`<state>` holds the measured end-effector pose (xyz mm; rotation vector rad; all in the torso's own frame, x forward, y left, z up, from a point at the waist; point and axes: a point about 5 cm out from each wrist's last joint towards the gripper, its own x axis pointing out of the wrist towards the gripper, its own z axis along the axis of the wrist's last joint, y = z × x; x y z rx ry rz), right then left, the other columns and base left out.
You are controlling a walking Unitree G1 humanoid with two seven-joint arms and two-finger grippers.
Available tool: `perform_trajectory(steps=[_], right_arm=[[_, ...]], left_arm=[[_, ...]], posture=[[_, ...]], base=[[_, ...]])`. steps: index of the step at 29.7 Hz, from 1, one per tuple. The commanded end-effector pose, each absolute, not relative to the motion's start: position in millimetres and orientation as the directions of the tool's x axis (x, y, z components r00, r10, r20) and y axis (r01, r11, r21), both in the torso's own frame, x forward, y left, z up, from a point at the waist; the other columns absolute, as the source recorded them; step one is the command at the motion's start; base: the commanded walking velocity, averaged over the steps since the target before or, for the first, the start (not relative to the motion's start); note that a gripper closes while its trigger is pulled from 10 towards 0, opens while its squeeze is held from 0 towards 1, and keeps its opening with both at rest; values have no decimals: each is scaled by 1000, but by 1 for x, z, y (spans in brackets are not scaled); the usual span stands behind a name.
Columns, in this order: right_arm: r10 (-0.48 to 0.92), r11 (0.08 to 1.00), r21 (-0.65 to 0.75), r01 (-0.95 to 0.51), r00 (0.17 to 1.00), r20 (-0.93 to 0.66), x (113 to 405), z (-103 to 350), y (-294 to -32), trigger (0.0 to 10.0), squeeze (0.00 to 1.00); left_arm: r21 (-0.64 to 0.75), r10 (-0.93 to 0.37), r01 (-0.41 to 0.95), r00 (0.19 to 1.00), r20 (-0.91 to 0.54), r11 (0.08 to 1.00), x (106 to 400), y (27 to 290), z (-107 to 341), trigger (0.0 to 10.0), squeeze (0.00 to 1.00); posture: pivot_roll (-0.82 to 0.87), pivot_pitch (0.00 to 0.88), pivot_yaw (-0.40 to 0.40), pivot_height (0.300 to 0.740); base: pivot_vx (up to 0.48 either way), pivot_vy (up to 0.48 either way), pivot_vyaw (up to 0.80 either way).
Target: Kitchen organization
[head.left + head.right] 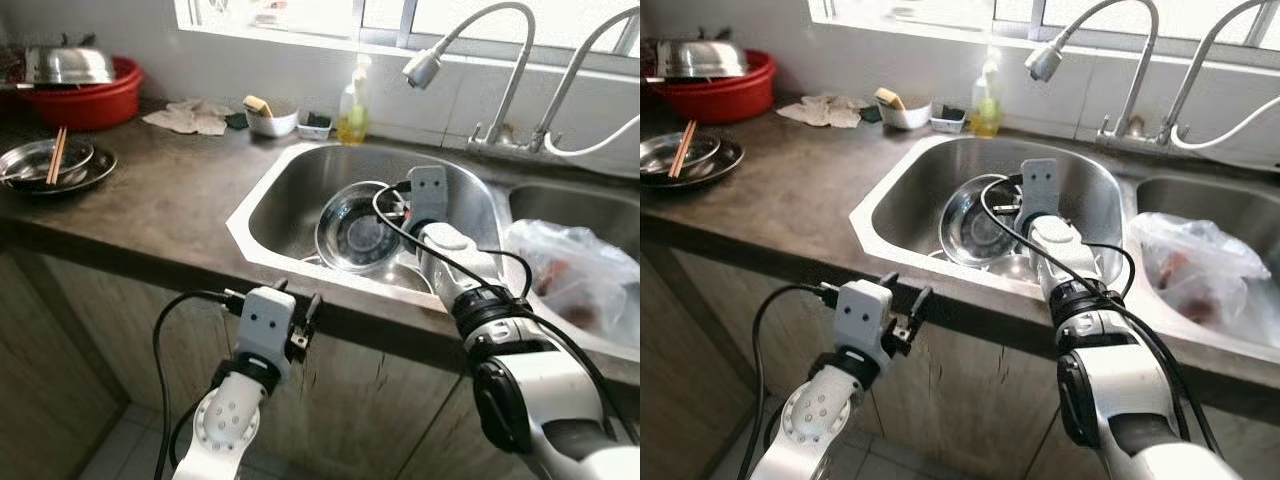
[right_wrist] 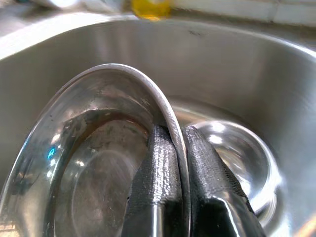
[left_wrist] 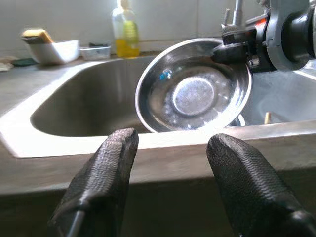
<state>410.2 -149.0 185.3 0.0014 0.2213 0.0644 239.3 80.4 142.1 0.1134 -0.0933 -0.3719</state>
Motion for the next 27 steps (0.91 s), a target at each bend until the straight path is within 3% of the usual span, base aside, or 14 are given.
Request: perform_trajectory(steps=[1, 14, 15, 16, 23, 24, 27], right_arm=[[46, 999, 13, -44, 972, -230, 411, 187, -157, 10000, 0], [71, 995, 88, -43, 938, -339, 408, 168, -154, 10000, 12], [69, 995, 87, -41, 937, -344, 408, 167, -155, 10000, 294], [69, 995, 91, -40, 937, -342, 408, 167, -155, 10000, 1000], [58, 994, 104, -29, 955, -292, 410, 175, -156, 10000, 1000], [56, 993, 113, -24, 956, -287, 410, 176, -156, 10000, 0], [51, 995, 97, -26, 962, -267, 410, 179, -157, 10000, 0]], left_arm=[[131, -381, 370, 922, 72, 920, 238, 76, 143, 10000, 0], [123, -390, 380, 919, 63, 917, 233, 74, 142, 10000, 0], [123, -392, 383, 918, 61, 916, 232, 73, 142, 10000, 0], [122, -393, 384, 918, 60, 915, 232, 73, 142, 10000, 0], [118, -392, 384, 918, 52, 916, 230, 74, 141, 10000, 0], [120, -392, 384, 919, 51, 916, 230, 74, 141, 10000, 0], [120, -391, 383, 919, 50, 916, 231, 74, 141, 10000, 0]], posture=[[17, 24, -89, 740], [22, 26, -96, 740], [23, 27, -98, 740], [24, 30, -100, 740], [24, 43, -97, 740], [24, 44, -97, 740], [18, 45, -93, 740]], base=[[0, 0, 0], [0, 0, 0], [0, 0, 0], [0, 0, 0], [0, 0, 0], [0, 0, 0], [0, 0, 0]])
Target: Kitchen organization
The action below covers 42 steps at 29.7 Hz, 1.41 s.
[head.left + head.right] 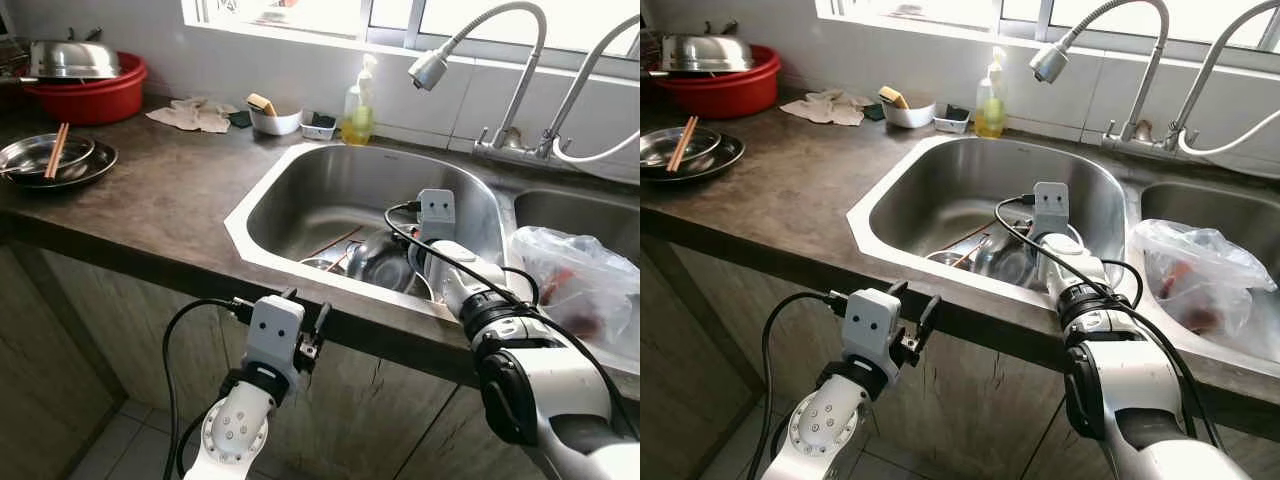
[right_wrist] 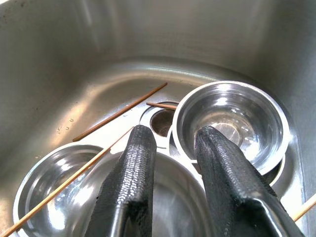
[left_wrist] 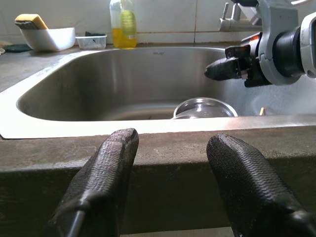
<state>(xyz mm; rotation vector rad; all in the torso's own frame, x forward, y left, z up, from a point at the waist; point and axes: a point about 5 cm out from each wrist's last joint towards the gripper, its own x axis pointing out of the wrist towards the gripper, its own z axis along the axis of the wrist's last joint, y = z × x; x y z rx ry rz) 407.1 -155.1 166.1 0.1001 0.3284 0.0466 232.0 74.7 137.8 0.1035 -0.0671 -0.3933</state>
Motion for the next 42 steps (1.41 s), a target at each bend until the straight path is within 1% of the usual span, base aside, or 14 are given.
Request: perform_trajectory(steps=[1, 5, 6, 10, 11, 13, 14, 16, 20, 21, 25, 38, 40, 42], right_arm=[[51, 995, 99, -27, 967, -249, 411, 181, -157, 10000, 0], [41, 997, 74, -34, 993, -107, 408, 197, -158, 10000, 0], [40, 997, 65, -37, 998, -45, 403, 201, -158, 10000, 0], [48, 997, 59, -51, 997, 57, 386, 205, -157, 10000, 0], [58, 996, 62, -65, 993, 105, 375, 208, -155, 10000, 0], [71, 994, 71, -83, 986, 148, 361, 210, -152, 10000, 0], [71, 994, 71, -83, 986, 148, 361, 210, -152, 10000, 0], [82, 992, 77, -101, 973, 214, 336, 210, -149, 10000, 0], [90, 993, 55, -109, 958, 272, 303, 208, -145, 10000, 0], [90, 993, 55, -109, 958, 272, 303, 208, -145, 10000, 0], [106, 992, 44, -121, 960, 261, 286, 203, -142, 10000, 0], [103, 992, 44, -117, 964, 246, 277, 205, -142, 10000, 0], [128, 992, -11, -128, 976, 176, 249, 177, -144, 10000, 0], [143, 990, -34, -140, 981, 131, 233, 163, -142, 10000, 0]], left_arm=[[119, -391, 383, 919, 49, 916, 231, 74, 141, 10000, 0], [120, -390, 382, 920, 46, 916, 232, 73, 140, 10000, 0], [123, -388, 380, 921, 45, 917, 232, 74, 140, 10000, 0], [124, -386, 378, 922, 45, 917, 234, 75, 139, 10000, 0], [125, -385, 377, 922, 45, 918, 234, 76, 139, 10000, 0], [126, -383, 375, 923, 44, 918, 236, 77, 138, 10000, 0], [126, -383, 375, 923, 44, 918, 236, 77, 138, 10000, 0], [126, -385, 377, 922, 45, 918, 236, 77, 138, 10000, 0], [127, -391, 383, 919, 48, 915, 235, 76, 138, 10000, 0], [127, -391, 383, 919, 48, 915, 235, 76, 138, 10000, 0], [126, -393, 384, 918, 47, 915, 235, 76, 137, 10000, 0], [126, -393, 385, 918, 48, 914, 235, 76, 137, 10000, 0], [129, -419, 413, 908, 20, 902, 227, 79, 129, 10000, 0], [129, -430, 426, 903, 5, 895, 223, 80, 124, 10000, 0]], posture=[[18, 45, -93, 740], [20, 40, -93, 740], [16, 37, -88, 740], [13, 30, -85, 740], [9, 27, -81, 740], [2, 22, -78, 740], [2, 22, -78, 740], [-4, 15, -74, 740], [-10, 10, -68, 740], [-10, 10, -68, 740], [-12, 7, -64, 740], [-12, 7, -64, 740], [-15, 0, -49, 740], [-15, 0, -49, 740]], base=[[0, 0, 0], [0, 0, 0], [0, 0, 0], [0, 0, 0], [0, 0, 0], [0, 0, 0], [0, 0, 0], [0, 0, 0], [0, 0, 0], [0, 0, 0], [0, 0, 0], [0, 0, 0], [0, 0, 0], [0, 0, 0]])
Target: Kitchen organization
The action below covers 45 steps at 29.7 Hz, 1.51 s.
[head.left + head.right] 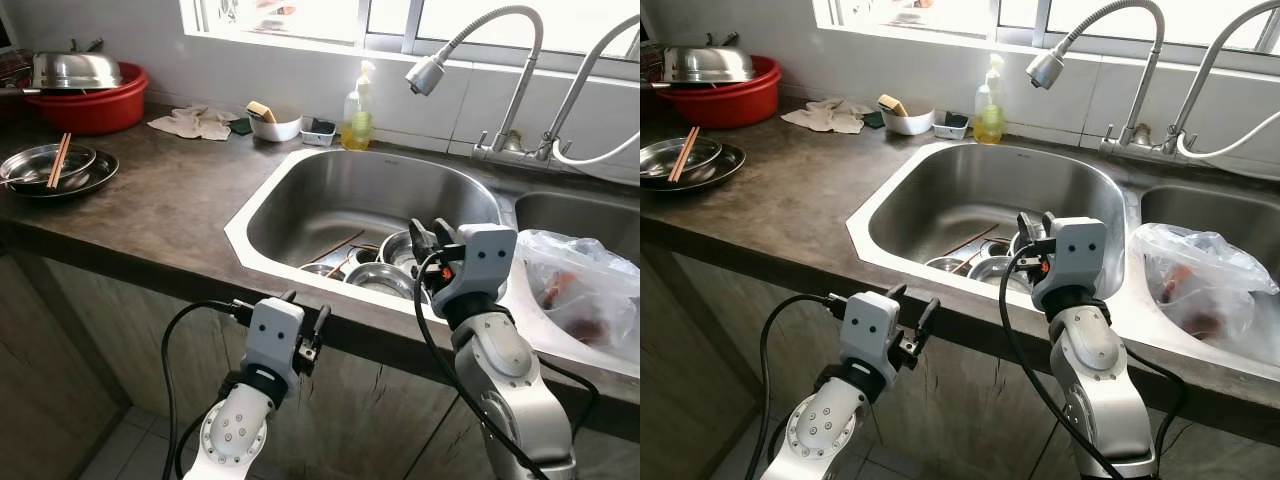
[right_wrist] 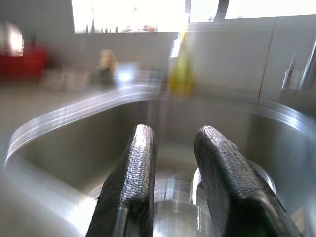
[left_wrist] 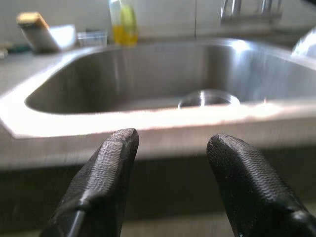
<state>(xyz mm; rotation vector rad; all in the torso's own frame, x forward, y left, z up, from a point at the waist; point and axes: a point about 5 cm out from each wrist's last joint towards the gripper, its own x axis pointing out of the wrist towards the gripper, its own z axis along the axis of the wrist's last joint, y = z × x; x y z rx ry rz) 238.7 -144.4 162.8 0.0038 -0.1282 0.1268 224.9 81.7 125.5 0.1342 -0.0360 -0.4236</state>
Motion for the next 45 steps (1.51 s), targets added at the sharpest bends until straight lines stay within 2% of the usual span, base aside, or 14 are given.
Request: perform_trajectory(steps=[1, 27, 45], right_arm=[[142, 990, -35, -138, 982, 127, 233, 162, -142, 10000, 0], [125, 992, -31, -122, 985, 122, 234, 162, -143, 10000, 0], [122, 992, -21, -121, 986, 115, 235, 161, -140, 10000, 0]], left_arm=[[129, -430, 426, 903, 4, 895, 223, 80, 124, 10000, 0], [138, -431, 426, 902, 2, 894, 222, 83, 123, 10000, 0], [133, -425, 422, 905, -6, 897, 221, 83, 122, 10000, 0]], posture=[[-14, 0, -49, 740], [-10, 0, -46, 740], [-9, 0, -48, 740]], base=[[0, 0, 0], [0, 0, 0], [-259, 0, 0]])
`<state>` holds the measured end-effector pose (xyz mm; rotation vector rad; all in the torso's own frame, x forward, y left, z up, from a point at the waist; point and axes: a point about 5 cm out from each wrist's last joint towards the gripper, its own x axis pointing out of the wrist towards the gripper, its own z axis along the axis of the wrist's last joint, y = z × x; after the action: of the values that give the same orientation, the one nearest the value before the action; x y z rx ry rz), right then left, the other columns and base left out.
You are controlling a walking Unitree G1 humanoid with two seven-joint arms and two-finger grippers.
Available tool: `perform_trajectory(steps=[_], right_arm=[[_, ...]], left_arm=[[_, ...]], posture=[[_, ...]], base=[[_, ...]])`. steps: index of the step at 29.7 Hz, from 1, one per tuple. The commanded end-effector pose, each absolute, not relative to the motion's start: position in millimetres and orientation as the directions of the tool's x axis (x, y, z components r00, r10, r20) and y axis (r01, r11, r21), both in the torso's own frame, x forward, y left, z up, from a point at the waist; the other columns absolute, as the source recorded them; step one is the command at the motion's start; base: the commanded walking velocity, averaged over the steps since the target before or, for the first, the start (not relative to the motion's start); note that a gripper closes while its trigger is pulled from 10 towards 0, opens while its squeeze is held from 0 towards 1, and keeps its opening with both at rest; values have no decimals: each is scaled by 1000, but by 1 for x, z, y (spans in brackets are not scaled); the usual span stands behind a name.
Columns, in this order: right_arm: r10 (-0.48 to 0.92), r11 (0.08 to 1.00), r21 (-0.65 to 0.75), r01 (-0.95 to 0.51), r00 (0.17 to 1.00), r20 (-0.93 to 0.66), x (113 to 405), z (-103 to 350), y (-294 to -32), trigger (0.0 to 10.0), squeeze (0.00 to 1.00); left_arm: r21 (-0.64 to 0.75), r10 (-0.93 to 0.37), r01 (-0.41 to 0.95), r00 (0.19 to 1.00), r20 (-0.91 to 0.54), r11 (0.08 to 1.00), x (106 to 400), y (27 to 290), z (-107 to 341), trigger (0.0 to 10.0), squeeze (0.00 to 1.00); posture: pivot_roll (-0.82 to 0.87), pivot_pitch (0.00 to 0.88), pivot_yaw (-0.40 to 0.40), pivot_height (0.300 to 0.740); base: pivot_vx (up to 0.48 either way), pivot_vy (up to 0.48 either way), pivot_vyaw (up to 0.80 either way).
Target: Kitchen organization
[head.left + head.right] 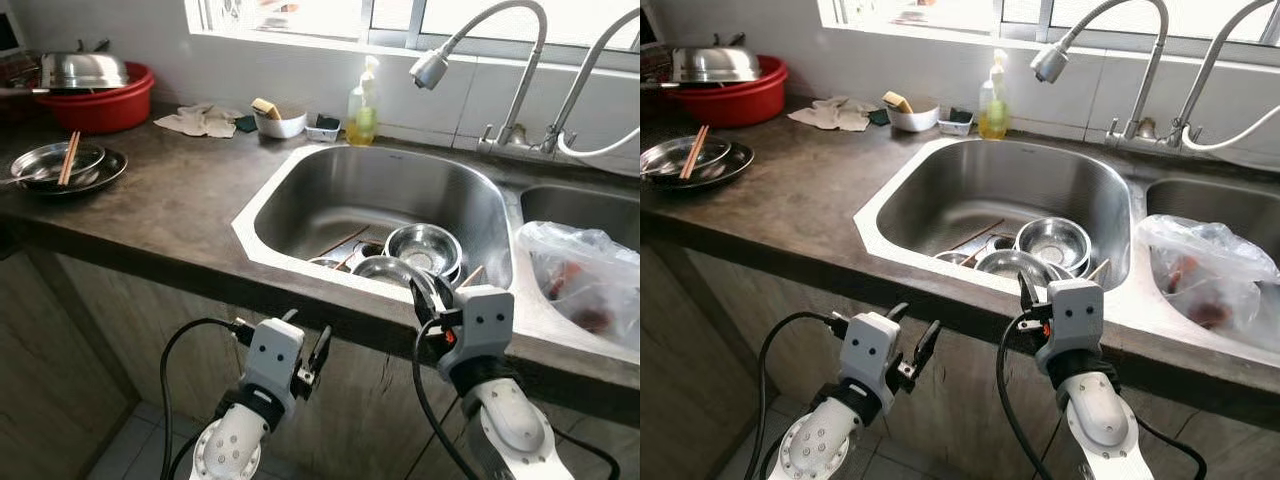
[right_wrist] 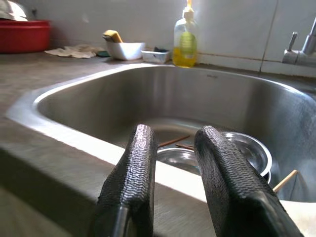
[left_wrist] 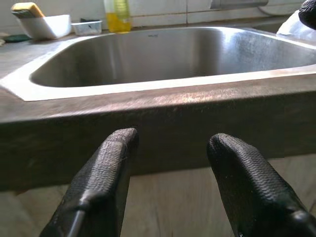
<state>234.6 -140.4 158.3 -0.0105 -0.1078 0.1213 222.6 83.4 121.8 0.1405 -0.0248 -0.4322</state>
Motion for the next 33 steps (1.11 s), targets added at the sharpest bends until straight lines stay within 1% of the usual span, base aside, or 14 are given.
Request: perform_trajectory(steps=[1, 33], right_arm=[[123, 992, -21, -121, 986, 115, 235, 161, -140, 10000, 0], [107, 994, -19, -106, 988, 113, 238, 161, -140, 10000, 0]], left_arm=[[133, -424, 421, 906, -6, 897, 221, 83, 122, 10000, 0], [134, -420, 417, 908, -6, 899, 224, 84, 123, 10000, 0]], posture=[[-9, 0, -50, 740], [-9, 0, -44, 740]], base=[[-281, 0, 0], [-288, 0, 0]])
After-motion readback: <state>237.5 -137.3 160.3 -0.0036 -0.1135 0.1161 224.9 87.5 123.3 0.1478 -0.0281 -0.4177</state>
